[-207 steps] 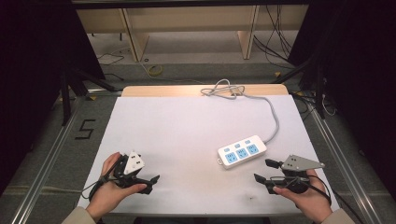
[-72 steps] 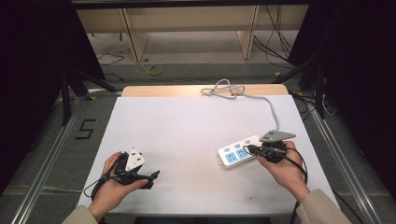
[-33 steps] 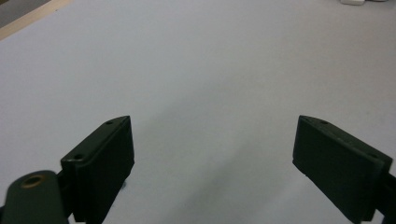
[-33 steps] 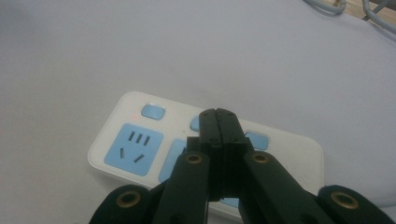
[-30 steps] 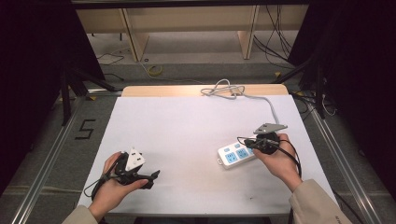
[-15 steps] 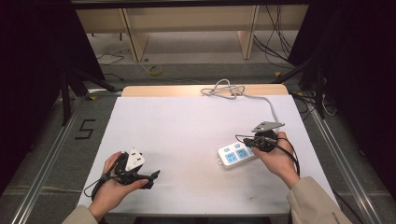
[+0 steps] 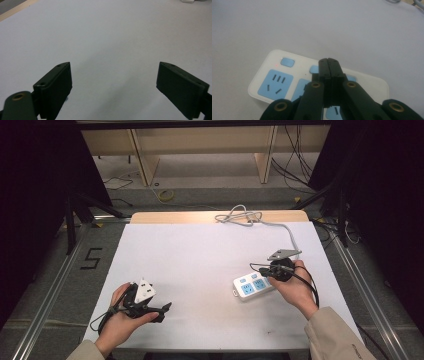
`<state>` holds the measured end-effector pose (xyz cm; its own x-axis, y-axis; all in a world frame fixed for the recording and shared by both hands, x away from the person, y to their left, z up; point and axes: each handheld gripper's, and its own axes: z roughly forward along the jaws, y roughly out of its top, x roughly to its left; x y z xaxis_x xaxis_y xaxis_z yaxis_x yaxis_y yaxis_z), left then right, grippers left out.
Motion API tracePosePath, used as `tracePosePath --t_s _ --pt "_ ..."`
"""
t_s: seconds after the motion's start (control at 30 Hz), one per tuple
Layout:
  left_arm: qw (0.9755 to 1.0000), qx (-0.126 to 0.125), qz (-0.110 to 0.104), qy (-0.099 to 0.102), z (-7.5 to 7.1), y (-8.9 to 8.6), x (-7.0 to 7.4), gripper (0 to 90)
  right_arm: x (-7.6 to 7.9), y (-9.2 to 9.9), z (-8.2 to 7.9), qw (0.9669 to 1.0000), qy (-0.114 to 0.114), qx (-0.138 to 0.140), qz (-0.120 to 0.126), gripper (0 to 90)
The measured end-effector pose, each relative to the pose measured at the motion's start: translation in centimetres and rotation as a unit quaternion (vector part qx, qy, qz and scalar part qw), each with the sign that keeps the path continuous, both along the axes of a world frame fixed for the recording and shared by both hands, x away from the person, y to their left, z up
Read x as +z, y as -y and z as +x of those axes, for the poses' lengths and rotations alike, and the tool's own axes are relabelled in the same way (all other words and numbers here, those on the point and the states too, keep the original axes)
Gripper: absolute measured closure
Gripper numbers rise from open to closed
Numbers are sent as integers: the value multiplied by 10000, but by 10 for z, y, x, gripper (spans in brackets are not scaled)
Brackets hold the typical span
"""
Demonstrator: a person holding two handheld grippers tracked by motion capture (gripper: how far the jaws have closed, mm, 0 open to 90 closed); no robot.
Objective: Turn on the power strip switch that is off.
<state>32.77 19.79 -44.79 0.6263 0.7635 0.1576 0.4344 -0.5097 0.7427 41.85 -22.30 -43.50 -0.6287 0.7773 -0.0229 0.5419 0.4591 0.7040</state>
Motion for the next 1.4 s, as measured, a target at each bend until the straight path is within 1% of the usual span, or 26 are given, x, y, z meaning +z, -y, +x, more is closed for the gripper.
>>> tracePosePath --t_s 1.4 --pt "10000 -7 -19 -6 0 0 0 127 -5 -11 15 9999 -148 31 -80 900"
